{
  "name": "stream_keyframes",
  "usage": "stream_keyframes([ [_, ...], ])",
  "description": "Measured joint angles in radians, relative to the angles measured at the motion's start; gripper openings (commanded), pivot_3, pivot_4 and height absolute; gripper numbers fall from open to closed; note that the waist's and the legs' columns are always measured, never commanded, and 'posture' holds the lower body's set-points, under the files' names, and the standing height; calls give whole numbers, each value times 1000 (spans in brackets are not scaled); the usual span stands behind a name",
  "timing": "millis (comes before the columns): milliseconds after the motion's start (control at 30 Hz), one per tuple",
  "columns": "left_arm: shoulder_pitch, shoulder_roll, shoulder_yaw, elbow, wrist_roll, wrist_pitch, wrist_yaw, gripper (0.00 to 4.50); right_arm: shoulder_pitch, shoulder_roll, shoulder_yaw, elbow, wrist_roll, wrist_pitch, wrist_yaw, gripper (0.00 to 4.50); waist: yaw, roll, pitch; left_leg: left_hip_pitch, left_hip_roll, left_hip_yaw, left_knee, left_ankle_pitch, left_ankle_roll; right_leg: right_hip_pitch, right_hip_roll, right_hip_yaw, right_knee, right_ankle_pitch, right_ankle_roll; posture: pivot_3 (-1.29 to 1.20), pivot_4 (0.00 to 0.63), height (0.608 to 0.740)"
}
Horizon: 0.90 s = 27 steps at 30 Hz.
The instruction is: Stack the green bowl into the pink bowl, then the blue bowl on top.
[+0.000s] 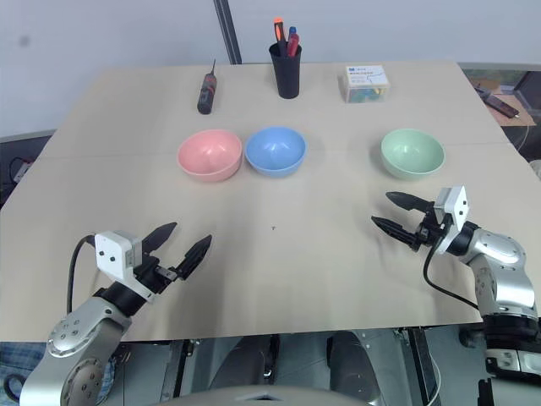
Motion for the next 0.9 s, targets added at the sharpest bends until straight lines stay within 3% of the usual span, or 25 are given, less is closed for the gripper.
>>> stream_keyframes([
  [900,17,-3,-2,81,21,-115,-52,4500,0,-1,0,22,-3,-22,22,3389,0,0,0,0,0,0,0,0,0,0,0,0,0,0,0,0,150,740],
])
